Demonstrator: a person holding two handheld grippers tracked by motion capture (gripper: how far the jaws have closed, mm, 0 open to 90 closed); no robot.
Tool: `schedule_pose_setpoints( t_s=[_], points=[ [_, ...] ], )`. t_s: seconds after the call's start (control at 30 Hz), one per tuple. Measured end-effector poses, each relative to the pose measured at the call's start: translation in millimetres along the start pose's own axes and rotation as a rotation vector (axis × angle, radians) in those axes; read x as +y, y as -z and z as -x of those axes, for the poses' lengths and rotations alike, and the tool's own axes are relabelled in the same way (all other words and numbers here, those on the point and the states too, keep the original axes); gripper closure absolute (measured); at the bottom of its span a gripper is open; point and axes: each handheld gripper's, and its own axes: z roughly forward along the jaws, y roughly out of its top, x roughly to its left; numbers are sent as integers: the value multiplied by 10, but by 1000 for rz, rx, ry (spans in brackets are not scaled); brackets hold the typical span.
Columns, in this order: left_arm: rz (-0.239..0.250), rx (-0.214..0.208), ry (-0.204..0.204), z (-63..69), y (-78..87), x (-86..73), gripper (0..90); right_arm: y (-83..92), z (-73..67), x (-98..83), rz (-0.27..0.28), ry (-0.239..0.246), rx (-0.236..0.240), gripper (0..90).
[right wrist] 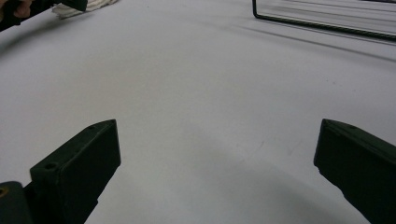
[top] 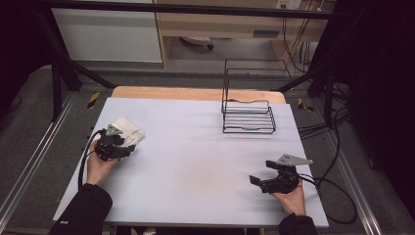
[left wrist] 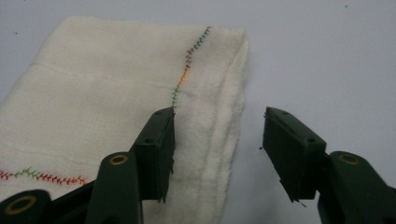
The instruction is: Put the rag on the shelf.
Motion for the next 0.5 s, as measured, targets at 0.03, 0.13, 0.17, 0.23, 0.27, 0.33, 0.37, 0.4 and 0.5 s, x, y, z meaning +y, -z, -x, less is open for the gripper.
schedule_pose_setpoints(
  t_s=[0.03,0.13,0.17,0.23,0.27,0.33,0.37,0.4,0.5],
  points=[
    [0,1,0,-6,-6,-3,468,0,0,0,0,0,0,11],
    [0,10,-5,-8,-19,-9,497,-1,0,0,0,-1,0,11],
    [-6,22,-13,4,-22,-5,509,-3,0,0,0,-1,1,11],
    [-8,31,-21,13,-27,-2,535,-3,-1,0,-2,-2,2,11],
    [-12,41,-29,22,-31,0,550,-5,-2,0,-3,-2,2,11],
    [-16,60,-45,41,-41,5,573,-4,-2,0,-1,-2,2,11],
    [-20,67,-50,48,-45,7,583,-4,0,1,1,-1,1,11],
    [-22,80,-57,57,-54,12,595,-4,1,1,2,0,1,11],
    [-23,85,-49,47,-55,15,646,-5,0,2,1,-1,2,11]
  ],
)
